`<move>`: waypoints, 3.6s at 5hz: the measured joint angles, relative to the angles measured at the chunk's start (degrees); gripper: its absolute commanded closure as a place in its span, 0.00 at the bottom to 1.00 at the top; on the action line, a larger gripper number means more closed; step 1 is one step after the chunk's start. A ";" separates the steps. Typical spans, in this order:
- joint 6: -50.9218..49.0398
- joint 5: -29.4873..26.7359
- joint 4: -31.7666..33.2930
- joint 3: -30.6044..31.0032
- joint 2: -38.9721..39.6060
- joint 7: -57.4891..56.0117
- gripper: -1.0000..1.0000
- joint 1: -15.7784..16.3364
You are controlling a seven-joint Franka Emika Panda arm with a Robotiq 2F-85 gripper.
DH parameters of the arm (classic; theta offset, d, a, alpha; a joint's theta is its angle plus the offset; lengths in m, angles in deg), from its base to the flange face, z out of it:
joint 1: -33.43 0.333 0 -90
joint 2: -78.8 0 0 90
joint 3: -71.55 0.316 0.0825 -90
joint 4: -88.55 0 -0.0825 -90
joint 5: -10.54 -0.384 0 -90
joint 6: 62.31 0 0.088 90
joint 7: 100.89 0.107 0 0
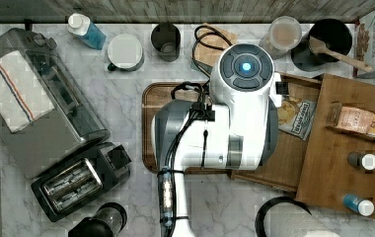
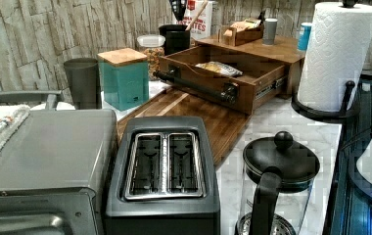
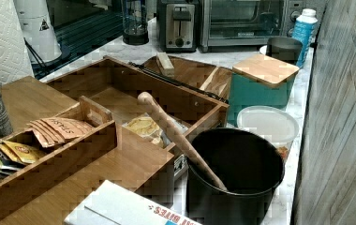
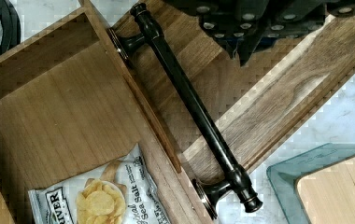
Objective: Close the drawer.
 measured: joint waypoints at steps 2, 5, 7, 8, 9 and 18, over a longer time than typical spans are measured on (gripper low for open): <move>0.63 0.01 0.50 0.00 0.25 -0.01 1.00 -0.02; 7.09 0.12 3.19 -0.02 1.67 -10.54 1.00 -0.01; 11.85 1.70 3.25 0.55 7.81 -12.03 1.00 0.98; 17.92 1.93 3.53 1.24 10.74 -12.15 1.00 2.06; 17.39 2.04 3.25 1.59 12.91 -12.13 1.00 3.29; 21.50 7.16 5.76 0.44 19.45 -25.18 1.00 1.10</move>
